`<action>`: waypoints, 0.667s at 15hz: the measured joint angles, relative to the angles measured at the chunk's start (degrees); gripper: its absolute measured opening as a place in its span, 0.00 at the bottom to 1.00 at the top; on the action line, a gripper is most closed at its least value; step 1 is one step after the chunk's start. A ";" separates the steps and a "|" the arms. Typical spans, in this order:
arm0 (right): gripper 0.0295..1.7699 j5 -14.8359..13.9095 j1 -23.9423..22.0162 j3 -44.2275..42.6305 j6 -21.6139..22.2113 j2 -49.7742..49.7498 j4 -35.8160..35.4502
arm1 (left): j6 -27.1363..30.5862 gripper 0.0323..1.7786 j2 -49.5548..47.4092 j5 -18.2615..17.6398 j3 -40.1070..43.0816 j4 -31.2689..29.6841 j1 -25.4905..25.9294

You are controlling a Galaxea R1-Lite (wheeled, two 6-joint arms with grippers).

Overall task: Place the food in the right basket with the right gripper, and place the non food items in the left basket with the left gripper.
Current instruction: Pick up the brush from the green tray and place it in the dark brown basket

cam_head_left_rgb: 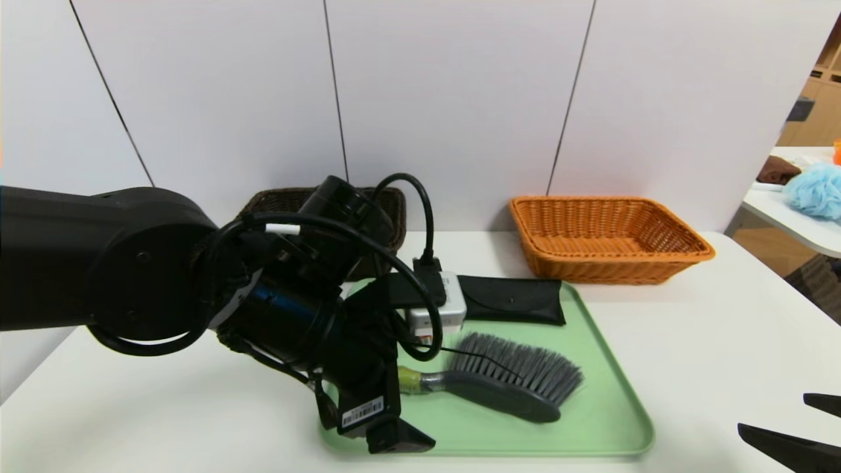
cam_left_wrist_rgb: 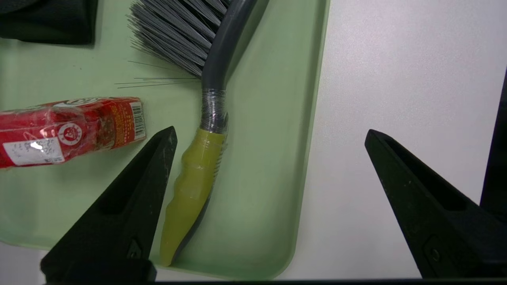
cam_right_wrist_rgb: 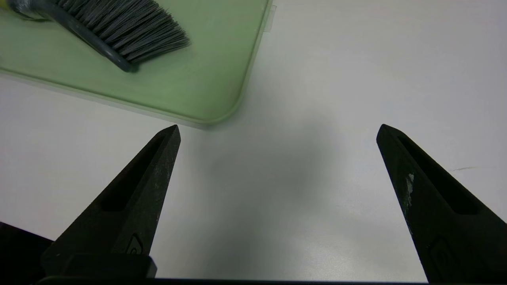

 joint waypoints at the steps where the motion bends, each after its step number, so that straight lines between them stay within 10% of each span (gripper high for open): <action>1: 0.97 0.00 -0.02 0.16 0.02 -0.10 0.06 | 1.07 0.95 1.04 0.00 -1.44 1.68 -0.02; 10: 0.97 -0.05 -0.13 1.51 0.88 -0.35 -0.02 | 5.38 0.95 8.79 0.11 -12.40 13.07 -0.57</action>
